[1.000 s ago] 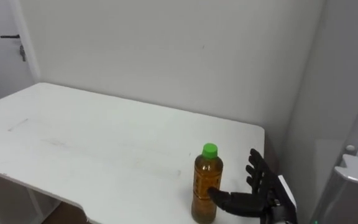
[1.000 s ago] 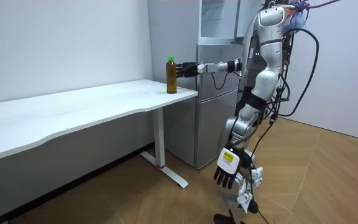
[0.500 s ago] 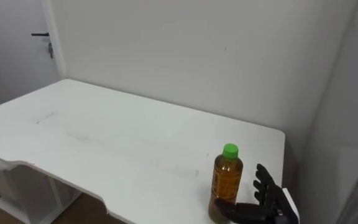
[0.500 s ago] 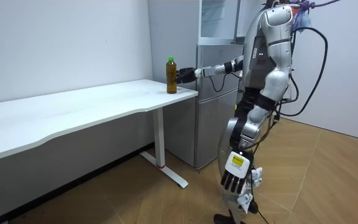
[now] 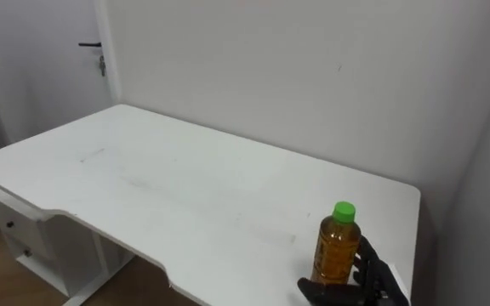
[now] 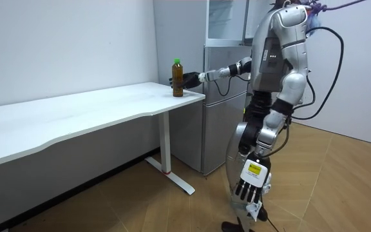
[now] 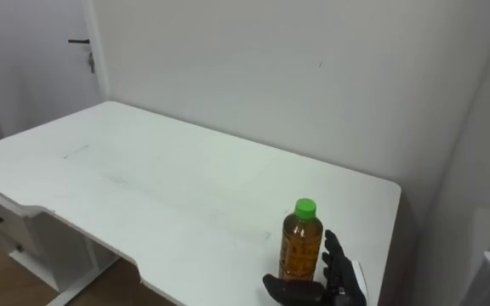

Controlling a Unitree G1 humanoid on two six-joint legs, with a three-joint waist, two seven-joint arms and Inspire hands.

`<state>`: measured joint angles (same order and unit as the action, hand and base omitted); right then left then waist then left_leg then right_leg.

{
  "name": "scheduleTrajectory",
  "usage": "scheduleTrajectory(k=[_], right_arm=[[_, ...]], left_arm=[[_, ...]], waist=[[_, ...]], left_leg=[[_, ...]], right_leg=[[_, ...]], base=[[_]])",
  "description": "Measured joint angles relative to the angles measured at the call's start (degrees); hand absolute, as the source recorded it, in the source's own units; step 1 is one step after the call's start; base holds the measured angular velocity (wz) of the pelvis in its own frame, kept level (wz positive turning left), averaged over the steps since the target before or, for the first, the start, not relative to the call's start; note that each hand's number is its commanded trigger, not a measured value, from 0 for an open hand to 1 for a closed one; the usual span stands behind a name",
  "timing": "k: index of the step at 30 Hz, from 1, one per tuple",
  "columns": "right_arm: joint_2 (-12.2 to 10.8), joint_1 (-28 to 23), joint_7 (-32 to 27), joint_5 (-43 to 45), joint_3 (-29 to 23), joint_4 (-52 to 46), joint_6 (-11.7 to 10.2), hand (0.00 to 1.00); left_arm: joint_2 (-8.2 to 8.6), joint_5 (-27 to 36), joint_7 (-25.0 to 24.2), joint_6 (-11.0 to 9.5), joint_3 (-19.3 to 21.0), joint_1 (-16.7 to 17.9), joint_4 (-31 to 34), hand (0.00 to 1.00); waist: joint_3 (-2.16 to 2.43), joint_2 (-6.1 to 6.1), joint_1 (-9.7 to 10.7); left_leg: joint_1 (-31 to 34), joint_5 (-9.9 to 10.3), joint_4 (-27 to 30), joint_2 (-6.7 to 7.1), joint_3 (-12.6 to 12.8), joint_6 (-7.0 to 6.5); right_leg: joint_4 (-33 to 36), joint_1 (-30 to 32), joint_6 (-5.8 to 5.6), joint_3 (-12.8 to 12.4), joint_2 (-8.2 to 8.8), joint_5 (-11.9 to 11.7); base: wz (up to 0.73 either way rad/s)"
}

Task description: Put the bottle in the upper fridge

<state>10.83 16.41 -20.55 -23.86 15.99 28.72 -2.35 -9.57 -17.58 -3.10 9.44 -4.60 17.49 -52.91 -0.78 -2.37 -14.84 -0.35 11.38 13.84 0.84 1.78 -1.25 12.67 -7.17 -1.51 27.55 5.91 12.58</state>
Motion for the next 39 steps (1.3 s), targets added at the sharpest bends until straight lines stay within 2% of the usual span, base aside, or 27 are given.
scheduleTrajectory(k=[8, 22, 26, 32, 39], right_arm=[[-0.13, 0.26, 0.04, 1.81, 0.65, 0.0, 0.69, 0.0], [-0.14, 0.76, -1.55, 1.76, 0.64, 0.01, 0.69, 0.0], [-0.14, 0.93, -1.82, 1.67, 0.65, 0.0, 0.65, 0.0], [-0.1, 1.12, -1.99, 1.55, 0.65, 0.0, 0.62, 0.0], [-0.01, 2.1, -3.14, -0.51, 0.74, 0.02, 0.51, 0.0]], left_arm=[[0.0, 0.0, -0.36, 0.05, -0.02, 0.31, 0.06, 0.0], [-0.03, -0.02, -0.29, -0.04, -0.04, 1.36, 0.05, 0.0], [-0.02, 0.0, -0.19, -0.24, -0.04, 1.54, 0.07, 0.0], [-0.11, 0.03, -0.13, -0.68, 0.18, 1.61, 0.06, 0.0], [-0.1, 0.14, -0.18, -0.82, 0.22, 2.62, -0.21, 0.0]], waist=[[0.2, -0.3, 0.05], [-0.19, 0.09, 0.06], [-0.23, 0.33, -0.32], [0.04, 0.5, -1.39], [-0.14, 0.72, -2.61]], left_leg=[[0.06, 0.01, 0.34, 0.01, 0.01, -0.01], [0.9, 0.01, 0.74, -0.01, -0.14, -0.02], [1.01, 0.01, 0.73, -0.03, -0.16, -0.02], [1.65, -0.04, 1.09, 0.12, -0.74, -0.06], [1.0, -0.08, 1.43, 0.34, -1.63, -0.1]], right_leg=[[0.01, -0.14, 0.0, -0.18, -0.04, 0.0], [-0.05, -0.1, 0.01, 0.04, -0.09, -0.01], [-0.06, 0.11, 0.02, 0.04, -0.11, -0.01], [-0.06, 0.31, 0.01, 0.87, -0.08, -0.01], [-0.35, -0.87, -0.01, 0.92, -0.07, 0.0]], base=[[0.0], [0.03], [0.0], [0.08], [0.05]])
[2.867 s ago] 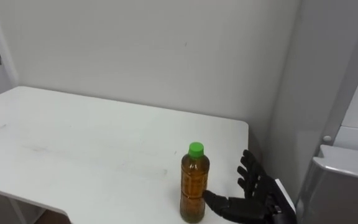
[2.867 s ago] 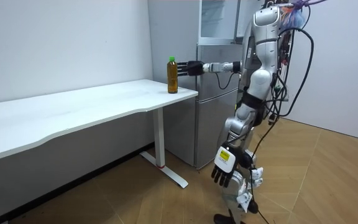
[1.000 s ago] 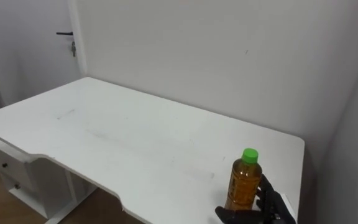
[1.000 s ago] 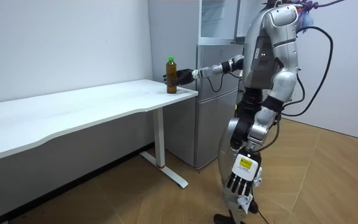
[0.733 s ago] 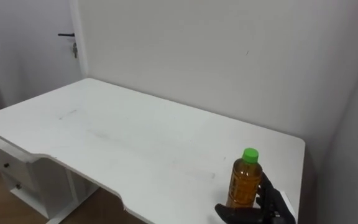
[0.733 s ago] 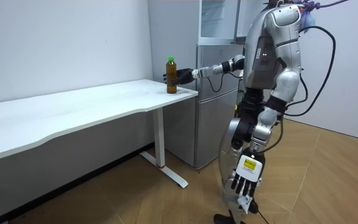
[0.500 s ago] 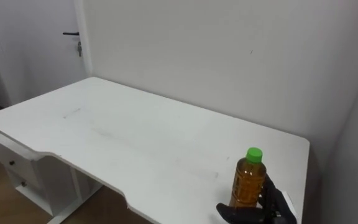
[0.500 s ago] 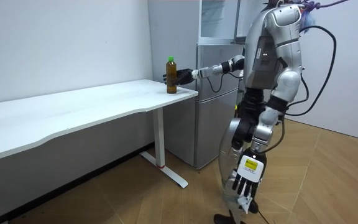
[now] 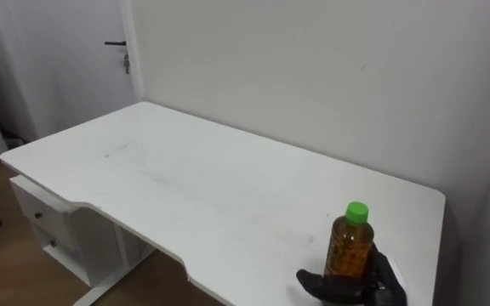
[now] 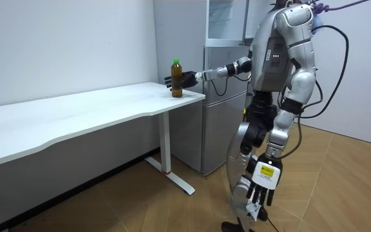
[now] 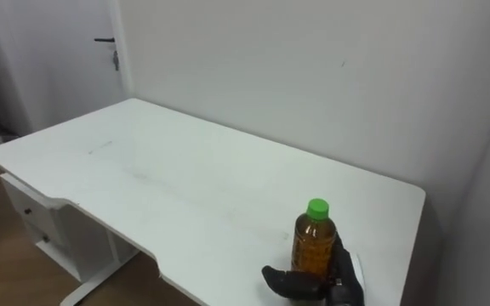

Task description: Put the bottle in the upper fridge

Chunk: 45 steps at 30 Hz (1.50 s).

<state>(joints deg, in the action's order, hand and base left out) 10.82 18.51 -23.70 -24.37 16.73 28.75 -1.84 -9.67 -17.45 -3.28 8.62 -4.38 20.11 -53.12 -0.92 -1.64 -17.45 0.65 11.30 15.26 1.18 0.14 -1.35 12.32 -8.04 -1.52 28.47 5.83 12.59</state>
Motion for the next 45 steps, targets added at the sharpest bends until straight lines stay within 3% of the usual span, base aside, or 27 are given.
scheduleTrajectory(k=[4, 5, 6, 7, 8, 25, 32, 45], right_arm=[[0.02, 0.0, 0.13, -0.44, 0.01, 0.02, -0.14, 0.04], [0.02, 0.0, 0.1, -0.48, 0.01, 0.02, -0.14, 0.38], [0.02, 0.0, 0.09, -0.48, 0.01, 0.03, -0.15, 0.64], [0.02, 0.0, 0.03, -0.51, 0.01, 0.03, -0.16, 0.88], [0.04, 0.01, -0.03, -0.52, 0.01, 0.03, -0.17, 1.0], [0.07, 0.01, 1.3, -3.11, 0.77, 0.13, -0.61, 1.0], [0.82, 0.01, 1.55, -9.38, 2.27, 0.09, -0.68, 1.0], [0.9, 0.01, 9.54, -11.3, 2.8, -0.46, -0.41, 1.0]], left_arm=[[0.02, 0.01, -0.12, -0.37, -0.01, 0.74, 0.01, 0.0], [0.02, 0.01, -0.13, -0.37, -0.01, 0.93, 0.01, 0.0], [0.02, 0.01, -0.13, -0.37, -0.01, 0.98, 0.01, 0.0], [0.02, 0.01, -0.14, -0.37, -0.01, 1.05, 0.01, 0.0], [0.02, 0.01, -0.14, -0.37, -0.01, 1.06, 0.01, 0.0], [-0.01, 0.0, 0.07, -0.42, 0.0, 0.97, -0.03, 0.0], [-0.14, 1.08, 0.13, -0.72, -0.06, 0.77, -1.69, 0.0], [-0.46, 1.03, -1.4, -0.74, 0.55, 0.59, -1.49, 0.0]], waist=[[0.0, 0.0, -0.11], [0.01, -0.02, -0.09], [0.01, -0.02, -0.1], [0.01, -0.02, -0.09], [0.02, -0.02, -0.09], [0.03, 0.05, -0.19], [0.03, 0.1, -0.04], [0.25, -0.15, 0.43]], left_leg=[[0.11, -0.17, -0.45, 0.18, -0.37, -0.1], [0.18, -0.23, -0.45, 0.23, -0.4, -0.13], [0.2, -0.25, -0.45, 0.29, -0.43, -0.14], [0.26, -0.29, -0.45, 0.44, -0.47, -0.18], [0.3, -0.31, -0.45, 0.45, -0.51, -0.21], [-0.06, -0.36, -0.58, 0.5, -0.51, -0.29], [-0.23, -0.37, -0.68, 0.55, -0.44, -0.32], [-0.27, -0.39, -0.47, 0.46, 0.38, -0.36]], right_leg=[[-0.28, -0.13, -0.01, 0.01, 0.01, 0.0], [-0.36, -0.14, -0.01, 0.01, 0.01, 0.0], [-0.39, -0.13, -0.01, 0.01, 0.02, -0.01], [-0.43, -0.13, -0.04, 0.01, 0.02, -0.03], [-0.48, -0.13, -0.08, 0.02, 0.02, -0.07], [-0.65, -0.13, -0.28, -0.08, 0.12, -0.19], [-0.64, -0.59, -0.31, -0.01, 0.16, -0.2], [-0.65, -0.18, -0.37, -0.42, 0.21, -0.24]], base=[[0.02], [0.0], [0.03], [0.03], [0.04], [0.0], [0.0], [-0.01]])
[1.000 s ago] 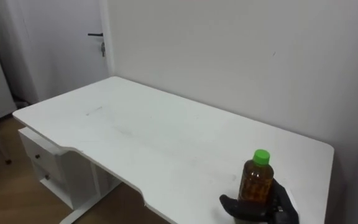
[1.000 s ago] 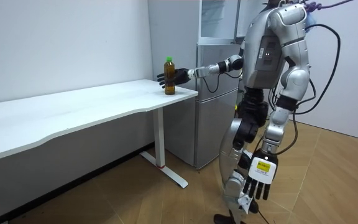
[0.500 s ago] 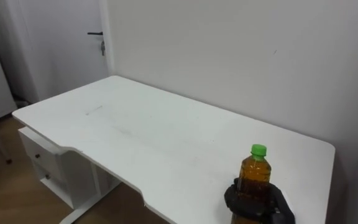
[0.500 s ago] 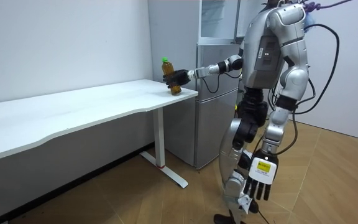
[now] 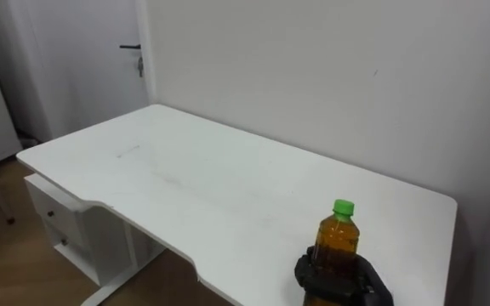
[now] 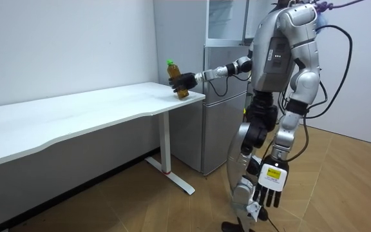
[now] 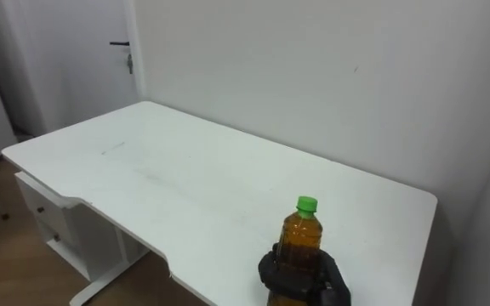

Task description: Put the bottle in the upper fridge

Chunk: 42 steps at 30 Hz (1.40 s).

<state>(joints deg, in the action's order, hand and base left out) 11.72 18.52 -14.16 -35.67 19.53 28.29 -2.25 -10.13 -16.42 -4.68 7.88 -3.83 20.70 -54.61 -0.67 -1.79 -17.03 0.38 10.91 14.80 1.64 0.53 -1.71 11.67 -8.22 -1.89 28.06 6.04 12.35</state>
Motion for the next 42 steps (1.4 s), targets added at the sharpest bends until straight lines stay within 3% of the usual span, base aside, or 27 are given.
scheduleTrajectory(k=[4, 9, 12, 20, 31, 42], right_arm=[[1.39, -0.18, 1.02, 0.0, 0.0, -6.23, 1.66, 1.0], [4.25, -0.17, 3.86, 0.4, -0.47, -15.75, 1.64, 1.0], [4.19, -0.2, 6.15, 2.25, -0.46, -17.06, 1.68, 1.0], [4.65, -0.5, 7.93, 4.78, -0.86, -19.6, 2.0, 1.0], [4.69, -0.49, 9.63, 4.25, -5.52, -30.64, 2.27, 1.0], [5.4, -0.52, 9.88, 3.98, -10.55, -39.9, 2.32, 1.0]], left_arm=[[0.02, 0.07, -0.59, -0.49, 2.47, 0.03, -0.03, 0.0], [-0.05, 0.01, -0.11, -1.24, 4.91, -1.76, -0.32, 0.0], [-0.08, 0.01, 0.83, -1.74, 4.87, -2.75, -0.45, 0.0], [-0.12, 0.17, 1.45, -1.99, 4.83, -3.77, -0.54, 0.0], [-0.13, 1.17, 1.32, -3.61, 4.84, -5.01, -1.3, 0.0], [-0.05, 1.15, 1.77, -4.12, 5.93, -4.66, -4.43, 0.0]], waist=[[0.03, -0.01, 1.06], [0.25, -0.34, 1.41], [0.54, -0.93, 2.89], [0.53, -1.05, 6.24], [0.45, -0.89, 7.4], [0.68, -1.18, 9.83]], left_leg=[[0.08, -0.02, -0.18, -0.11, 0.71, -0.02], [-1.66, -0.02, -1.21, -0.49, 2.85, -0.02], [-2.1, -0.01, -1.41, -0.74, 3.91, -0.02], [-1.21, 0.02, -1.44, -1.18, 5.32, -0.05], [-2.53, 0.04, -1.72, -1.63, 7.09, -0.02], [-3.17, 0.09, -2.37, -2.19, 8.8, 0.07]], right_leg=[[0.0, 0.47, -0.02, -0.71, -0.03, -0.01], [0.04, -0.01, -0.02, -2.16, -0.04, -0.01], [0.06, -0.32, -0.02, -2.67, -0.11, -0.01], [0.28, 1.12, 0.21, -4.25, -0.38, -0.35], [-0.12, 0.96, 0.31, -7.4, -0.93, -0.8], [0.1, 1.73, 0.55, -8.41, -1.17, -1.03]], base=[[-0.06], [-0.16], [-0.09], [-0.08], [-0.08], [-0.09]])
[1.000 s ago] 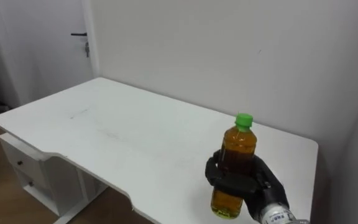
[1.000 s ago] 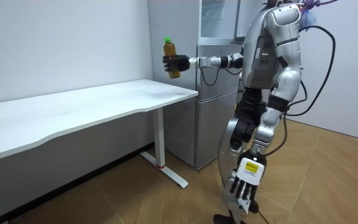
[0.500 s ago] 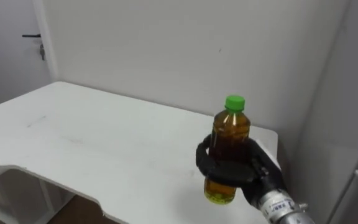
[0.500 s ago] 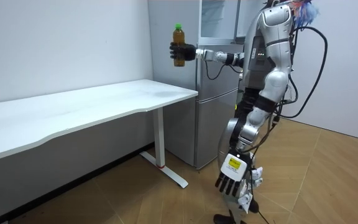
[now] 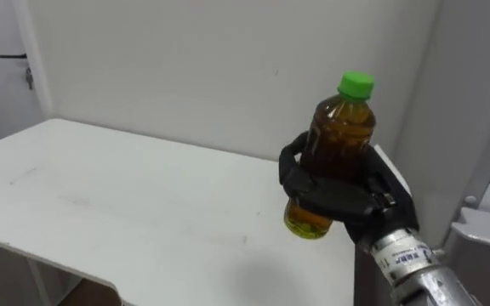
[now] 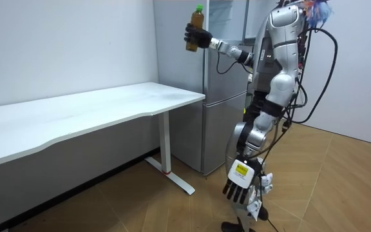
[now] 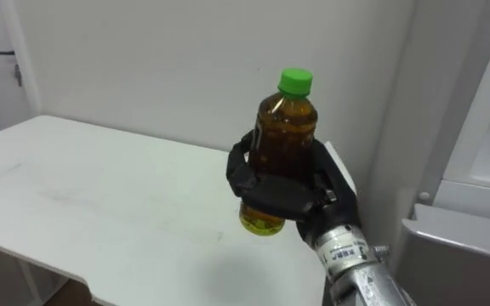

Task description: Put the bottle in the upper fridge

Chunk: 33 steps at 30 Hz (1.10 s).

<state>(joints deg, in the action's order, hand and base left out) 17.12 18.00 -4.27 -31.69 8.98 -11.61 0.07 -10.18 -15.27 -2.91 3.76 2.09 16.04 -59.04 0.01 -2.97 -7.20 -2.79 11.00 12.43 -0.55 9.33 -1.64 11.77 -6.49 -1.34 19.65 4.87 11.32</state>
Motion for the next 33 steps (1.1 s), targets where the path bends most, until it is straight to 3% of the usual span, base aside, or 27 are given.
scheduleTrajectory(k=[7, 10, 14, 23, 29, 33], right_arm=[[0.33, -0.23, 0.6, -1.84, -3.32, -4.43, -0.04, 1.0], [0.35, -2.24, 0.71, -2.01, -4.67, -7.72, -0.04, 1.0], [0.81, -4.81, 0.65, -1.88, -7.24, -12.65, -0.04, 1.0], [1.53, -6.43, -0.11, -2.31, -14.96, -16.16, -0.08, 1.0], [1.53, -7.44, -1.31, -1.47, -18.98, -16.32, -1.27, 1.0], [1.55, -9.17, -3.82, -0.88, -21.98, -16.33, -1.8, 1.0]], left_arm=[[0.06, 0.03, 0.26, -1.84, -0.02, -0.19, -0.29, 0.0], [0.11, 0.01, 0.24, -1.77, 0.04, -0.14, -0.49, 0.0], [0.06, 0.0, 0.2, -1.72, 0.76, 0.39, -0.65, 0.0], [0.12, -0.04, 2.38, -2.4, 2.93, 1.36, -0.53, 0.0], [0.15, -0.15, 2.24, -3.12, 3.38, 1.52, -0.26, 0.0], [0.35, -0.09, 2.23, -3.44, 4.05, 2.22, -0.22, 0.0]], waist=[[0.03, 0.1, 1.74], [0.56, 0.55, 2.45], [0.62, 1.16, 3.97], [0.5, -0.76, 6.99], [0.59, -0.96, 8.22], [0.6, -0.48, 8.92]], left_leg=[[-0.72, 0.0, -0.16, -0.02, 0.47, 0.0], [-0.92, 0.05, -0.65, -0.15, 1.23, 0.05], [-1.01, 0.04, -0.77, -0.29, 1.66, 0.06], [-1.42, 0.33, -1.13, -0.87, 3.01, 0.55], [-1.46, 0.41, -1.05, -0.97, 3.15, 0.59], [-1.34, 0.62, -0.72, -1.09, 3.12, 0.65]], right_leg=[[-0.04, -0.18, -0.01, -0.94, -0.14, -0.04], [-0.07, 0.05, 0.01, -1.36, -0.25, -0.15], [-0.11, 0.12, 0.02, -2.24, -0.43, -0.29], [-0.11, 0.49, 0.28, -3.8, -1.1, -0.44], [-0.13, 0.86, 0.43, -3.95, -1.14, -0.59], [-0.08, 0.87, 0.43, -4.11, -1.25, -0.6]], base=[[-0.04], [-0.11], [-0.09], [-0.1], [-0.04], [-0.01]])
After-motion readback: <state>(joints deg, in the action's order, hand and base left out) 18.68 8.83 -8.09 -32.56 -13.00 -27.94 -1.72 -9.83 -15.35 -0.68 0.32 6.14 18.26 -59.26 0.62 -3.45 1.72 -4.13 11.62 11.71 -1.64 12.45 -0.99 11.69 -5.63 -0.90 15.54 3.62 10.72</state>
